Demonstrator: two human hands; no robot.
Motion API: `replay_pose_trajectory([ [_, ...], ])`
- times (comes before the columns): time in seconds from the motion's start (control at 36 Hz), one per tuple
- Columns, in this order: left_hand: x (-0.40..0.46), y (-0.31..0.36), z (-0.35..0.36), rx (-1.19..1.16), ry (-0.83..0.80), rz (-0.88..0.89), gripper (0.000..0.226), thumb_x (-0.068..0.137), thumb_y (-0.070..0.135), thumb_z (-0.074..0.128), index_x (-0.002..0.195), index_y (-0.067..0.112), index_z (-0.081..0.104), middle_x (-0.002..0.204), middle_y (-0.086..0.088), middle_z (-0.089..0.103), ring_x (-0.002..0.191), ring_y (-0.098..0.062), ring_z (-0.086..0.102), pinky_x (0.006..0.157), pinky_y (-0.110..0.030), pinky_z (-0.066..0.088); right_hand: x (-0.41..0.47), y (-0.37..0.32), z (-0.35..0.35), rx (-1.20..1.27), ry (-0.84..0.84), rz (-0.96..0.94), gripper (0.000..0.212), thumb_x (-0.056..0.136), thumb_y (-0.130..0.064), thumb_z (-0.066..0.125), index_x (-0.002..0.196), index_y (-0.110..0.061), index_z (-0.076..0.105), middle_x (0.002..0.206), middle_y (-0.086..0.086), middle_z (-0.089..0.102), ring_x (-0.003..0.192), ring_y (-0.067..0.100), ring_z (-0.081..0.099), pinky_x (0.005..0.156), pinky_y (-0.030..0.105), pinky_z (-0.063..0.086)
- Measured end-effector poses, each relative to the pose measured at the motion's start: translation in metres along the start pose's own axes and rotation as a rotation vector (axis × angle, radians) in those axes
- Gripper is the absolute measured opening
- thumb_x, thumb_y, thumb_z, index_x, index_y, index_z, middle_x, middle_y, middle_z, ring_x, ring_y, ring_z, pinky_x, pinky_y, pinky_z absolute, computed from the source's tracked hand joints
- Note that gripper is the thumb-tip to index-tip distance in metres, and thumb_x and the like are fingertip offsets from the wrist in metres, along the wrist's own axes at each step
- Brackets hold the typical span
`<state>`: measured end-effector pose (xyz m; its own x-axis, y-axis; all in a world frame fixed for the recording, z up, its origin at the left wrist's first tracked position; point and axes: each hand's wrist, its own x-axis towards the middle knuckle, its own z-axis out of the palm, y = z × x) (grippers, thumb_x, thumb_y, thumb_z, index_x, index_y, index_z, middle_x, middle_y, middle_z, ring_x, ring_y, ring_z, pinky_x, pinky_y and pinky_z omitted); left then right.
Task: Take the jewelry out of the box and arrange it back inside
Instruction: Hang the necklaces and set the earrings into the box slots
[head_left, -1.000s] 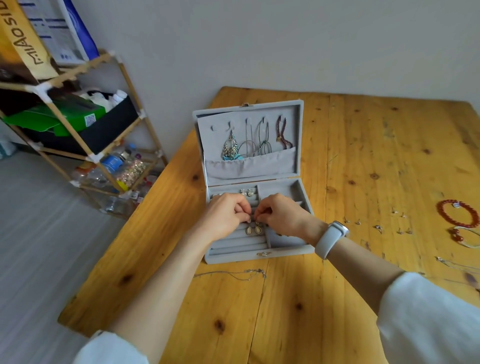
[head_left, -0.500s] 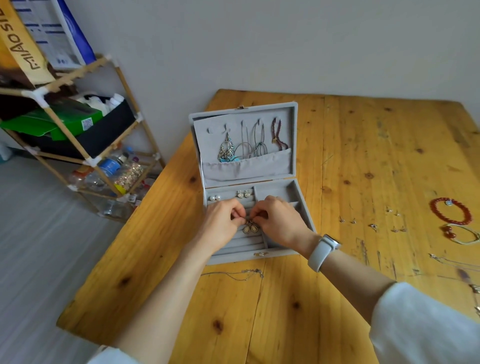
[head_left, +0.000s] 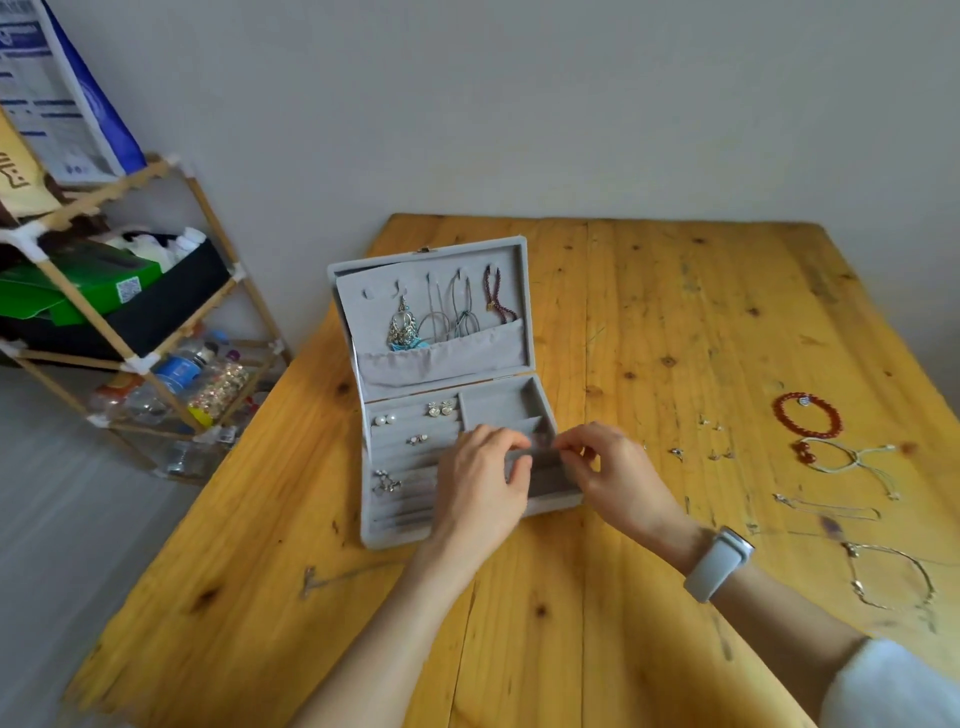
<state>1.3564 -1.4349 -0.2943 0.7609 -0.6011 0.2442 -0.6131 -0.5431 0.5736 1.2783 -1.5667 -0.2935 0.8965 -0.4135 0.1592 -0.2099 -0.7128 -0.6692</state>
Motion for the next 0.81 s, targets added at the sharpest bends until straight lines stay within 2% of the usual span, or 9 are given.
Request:
replay_pose_trajectory([
  [0.11, 0.005, 0.024, 0.022, 0.050, -0.023, 0.085, 0.012, 0.085, 0.020, 0.057, 0.093, 0.019, 0.066, 0.098, 0.001, 0.064, 0.098, -0.023, 0.056, 0.081, -0.035, 0.038, -0.009, 0.032, -0.015, -0.103, 0.049, 0.091, 0.017, 0.086, -0.008, 0.054, 0.096, -0.014, 0.067, 0.093, 0.003, 0.062, 0.093, 0.022, 0.051, 0.078, 0.027, 0.036],
  [0.17, 0.009, 0.033, 0.032, 0.089, -0.037, 0.104, 0.014, 0.087, 0.021, 0.055, 0.097, 0.022, 0.066, 0.104, 0.004, 0.063, 0.105, -0.020, 0.053, 0.081, -0.034, 0.033, -0.011, 0.048, -0.021, -0.178, 0.078, 0.130, 0.016, 0.088, -0.014, 0.055, 0.098, -0.016, 0.067, 0.097, 0.003, 0.062, 0.096, 0.023, 0.049, 0.079, 0.027, 0.035],
  [0.28, 0.020, 0.048, 0.046, 0.163, -0.099, 0.141, 0.021, 0.092, 0.025, 0.051, 0.109, 0.023, 0.063, 0.113, 0.005, 0.059, 0.112, -0.019, 0.046, 0.088, -0.037, 0.030, -0.009, 0.068, -0.030, -0.298, 0.140, 0.146, 0.017, 0.089, -0.021, 0.054, 0.100, -0.018, 0.066, 0.099, 0.004, 0.061, 0.097, 0.026, 0.049, 0.086, 0.037, 0.038],
  [0.5, 0.040, 0.059, 0.070, 0.300, -0.191, 0.182, 0.031, 0.094, 0.028, 0.049, 0.124, 0.026, 0.055, 0.122, 0.006, 0.055, 0.115, -0.017, 0.043, 0.094, -0.035, 0.027, -0.004, 0.078, -0.031, -0.385, 0.177, 0.107, 0.020, 0.091, -0.026, 0.051, 0.106, -0.021, 0.062, 0.104, 0.001, 0.060, 0.098, 0.022, 0.046, 0.082, 0.036, 0.034],
  [0.67, 0.045, 0.060, 0.078, 0.340, -0.196, 0.172, 0.026, 0.094, 0.031, 0.047, 0.117, 0.030, 0.059, 0.118, 0.008, 0.056, 0.112, -0.016, 0.044, 0.092, -0.034, 0.028, -0.005, 0.078, -0.028, -0.417, 0.169, 0.070, 0.016, 0.090, -0.026, 0.052, 0.099, -0.021, 0.064, 0.098, 0.001, 0.060, 0.097, 0.024, 0.046, 0.080, 0.038, 0.033],
  [0.81, 0.045, 0.060, 0.080, 0.341, -0.182, 0.182, 0.022, 0.095, 0.030, 0.046, 0.111, 0.029, 0.061, 0.113, 0.007, 0.057, 0.108, -0.015, 0.046, 0.090, -0.033, 0.028, -0.009, 0.077, -0.025, -0.450, 0.208, 0.051, 0.007, 0.084, -0.021, 0.061, 0.087, -0.019, 0.066, 0.085, 0.001, 0.060, 0.084, 0.025, 0.051, 0.071, 0.039, 0.036],
])
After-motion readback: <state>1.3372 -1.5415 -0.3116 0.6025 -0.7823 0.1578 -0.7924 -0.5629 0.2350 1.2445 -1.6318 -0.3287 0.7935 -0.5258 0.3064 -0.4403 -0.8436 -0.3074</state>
